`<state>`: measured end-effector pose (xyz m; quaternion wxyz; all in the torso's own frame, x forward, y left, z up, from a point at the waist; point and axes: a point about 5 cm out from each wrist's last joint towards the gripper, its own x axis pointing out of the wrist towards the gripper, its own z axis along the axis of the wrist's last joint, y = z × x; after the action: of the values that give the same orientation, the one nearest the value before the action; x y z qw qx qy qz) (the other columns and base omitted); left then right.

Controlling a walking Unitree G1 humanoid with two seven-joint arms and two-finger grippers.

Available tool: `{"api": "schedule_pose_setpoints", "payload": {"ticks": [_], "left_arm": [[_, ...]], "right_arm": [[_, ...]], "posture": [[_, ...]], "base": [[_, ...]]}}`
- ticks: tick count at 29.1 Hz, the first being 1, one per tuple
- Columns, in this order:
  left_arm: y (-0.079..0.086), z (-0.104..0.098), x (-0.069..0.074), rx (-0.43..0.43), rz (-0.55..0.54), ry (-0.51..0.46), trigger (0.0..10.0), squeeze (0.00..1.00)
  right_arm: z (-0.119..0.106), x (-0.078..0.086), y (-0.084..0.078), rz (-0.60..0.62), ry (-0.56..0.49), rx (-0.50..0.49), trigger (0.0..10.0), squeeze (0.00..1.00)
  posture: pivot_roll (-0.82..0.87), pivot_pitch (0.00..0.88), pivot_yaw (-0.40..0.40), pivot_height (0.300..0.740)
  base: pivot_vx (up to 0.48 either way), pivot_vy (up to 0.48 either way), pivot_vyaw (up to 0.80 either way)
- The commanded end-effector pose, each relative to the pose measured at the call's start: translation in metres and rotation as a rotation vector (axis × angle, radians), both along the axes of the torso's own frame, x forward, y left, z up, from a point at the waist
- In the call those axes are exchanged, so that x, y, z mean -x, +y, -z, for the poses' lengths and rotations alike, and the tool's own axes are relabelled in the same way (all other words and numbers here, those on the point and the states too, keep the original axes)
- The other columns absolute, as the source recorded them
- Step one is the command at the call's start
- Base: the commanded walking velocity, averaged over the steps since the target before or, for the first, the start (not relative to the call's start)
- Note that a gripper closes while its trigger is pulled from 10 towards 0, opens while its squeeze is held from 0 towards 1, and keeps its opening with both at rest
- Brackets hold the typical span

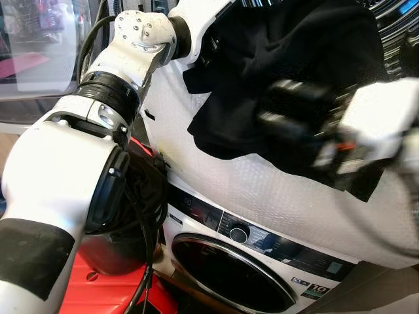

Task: Clothes washing

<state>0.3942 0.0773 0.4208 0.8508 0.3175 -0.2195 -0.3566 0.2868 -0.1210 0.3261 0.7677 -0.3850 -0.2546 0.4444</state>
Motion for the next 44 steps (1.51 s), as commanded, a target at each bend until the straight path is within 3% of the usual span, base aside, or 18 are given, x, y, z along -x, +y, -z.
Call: {"api": "schedule_pose_setpoints", "payload": {"ticks": [1, 6, 7, 8, 9, 10, 14, 17, 19, 25, 28, 32, 35, 36, 37, 42, 43, 44], "left_arm": [[-0.001, -0.008, 0.004, 0.001, 0.016, -0.031, 10.0, 0.00], [0.000, -0.007, 0.003, 0.002, 0.016, -0.031, 10.0, 0.00], [0.000, -0.007, 0.003, 0.005, 0.024, -0.030, 10.0, 0.00], [0.000, -0.006, 0.004, 0.006, 0.027, -0.030, 10.0, 0.00], [0.000, -0.006, 0.004, 0.003, 0.039, -0.031, 10.0, 0.00], [0.000, -0.006, 0.004, 0.003, 0.039, -0.031, 10.0, 0.00], [0.001, -0.007, 0.005, 0.007, 0.057, -0.033, 10.0, 0.00], [0.002, -0.007, 0.005, 0.014, 0.065, -0.034, 10.0, 0.00], [0.001, -0.005, 0.006, 0.023, 0.089, -0.029, 10.0, 0.00], [-0.003, -0.002, 0.008, 0.021, 0.154, -0.018, 10.0, 0.00], [-0.007, 0.002, 0.012, -0.016, 0.230, -0.014, 10.0, 0.00], [-0.020, 0.018, 0.039, -0.178, 0.601, -0.081, 10.0, 0.00], [-0.022, 0.021, 0.047, -0.222, 0.639, -0.129, 10.0, 0.00], [-0.022, 0.023, 0.050, -0.244, 0.636, -0.155, 10.0, 0.85], [-0.020, 0.025, 0.053, -0.267, 0.617, -0.168, 10.0, 1.00], [-0.006, 0.026, 0.056, -0.283, 0.488, -0.234, 10.0, 1.00], [-0.002, 0.029, 0.058, -0.300, 0.478, -0.241, 10.0, 0.00], [0.001, 0.031, 0.061, -0.306, 0.484, -0.242, 10.0, 0.00]], "right_arm": [[-0.002, 0.002, 0.009, -0.026, -0.022, 0.016, 10.0, 0.00], [0.006, -0.005, 0.019, 0.006, -0.027, 0.057, 10.0, 0.00], [0.006, -0.022, 0.020, 0.151, -0.083, 0.044, 10.0, 0.00], [0.004, -0.028, 0.020, 0.206, -0.115, 0.038, 10.0, 0.00], [-0.003, -0.038, 0.017, 0.304, -0.138, -0.029, 10.0, 0.00], [-0.003, -0.038, 0.017, 0.304, -0.138, -0.029, 10.0, 0.00], [-0.027, -0.050, -0.001, 0.487, -0.226, -0.136, 10.0, 0.00], [-0.051, -0.052, -0.016, 0.571, -0.294, -0.287, 10.0, 0.00], [-0.069, -0.052, -0.028, 0.629, -0.340, -0.460, 10.0, 0.00], [-0.073, -0.063, -0.042, 0.816, -0.407, -0.463, 10.0, 0.00], [-0.074, -0.067, -0.043, 0.875, -0.457, -0.438, 10.0, 0.00], [-0.072, -0.076, -0.033, 0.908, -0.482, -0.444, 10.0, 0.00], [-0.070, -0.078, -0.030, 0.899, -0.470, -0.444, 10.0, 0.00], [-0.070, -0.079, -0.029, 0.899, -0.470, -0.449, 10.0, 0.00], [-0.069, -0.080, -0.027, 0.895, -0.468, -0.451, 10.0, 0.00], [-0.069, -0.083, -0.025, 0.893, -0.478, -0.465, 10.0, 0.00], [-0.070, -0.084, -0.025, 0.895, -0.481, -0.466, 10.0, 0.00], [-0.070, -0.085, -0.025, 0.896, -0.485, -0.467, 10.0, 0.00]], "posture": [[0.07, 0.120, -0.049, 0.740], [0.07, 0.120, -0.049, 0.740], [0.07, 0.120, -0.049, 0.740], [0.07, 0.120, -0.049, 0.740], [0.08, 0.122, -0.055, 0.740], [0.08, 0.122, -0.055, 0.740], [0.08, 0.122, -0.055, 0.740], [0.09, 0.130, -0.059, 0.740], [0.09, 0.130, -0.059, 0.740], [0.08, 0.129, -0.059, 0.740], [0.08, 0.129, -0.056, 0.740], [0.08, 0.136, -0.058, 0.740], [0.08, 0.139, -0.060, 0.740], [0.09, 0.139, -0.059, 0.740], [0.09, 0.142, -0.060, 0.740], [0.10, 0.145, -0.063, 0.740], [0.10, 0.145, -0.063, 0.740], [0.10, 0.148, -0.066, 0.740]], "base": [[0.000, 0.000, 0.00], [0.000, 0.000, 0.00], [0.000, 0.000, 0.00], [0.000, 0.000, 0.00], [0.000, 0.000, 0.00], [0.000, 0.000, 0.00], [0.000, 0.000, 0.00], [0.000, 0.000, 0.00], [0.000, 0.000, 0.00], [0.000, 0.000, 0.00], [0.000, 0.000, 0.00], [0.000, 0.000, 0.00], [0.000, 0.000, 0.00], [0.000, 0.000, 0.00], [0.000, 0.000, 0.00], [0.000, 0.000, 0.00], [0.000, 0.000, 0.00], [0.000, 0.000, 0.00]]}}
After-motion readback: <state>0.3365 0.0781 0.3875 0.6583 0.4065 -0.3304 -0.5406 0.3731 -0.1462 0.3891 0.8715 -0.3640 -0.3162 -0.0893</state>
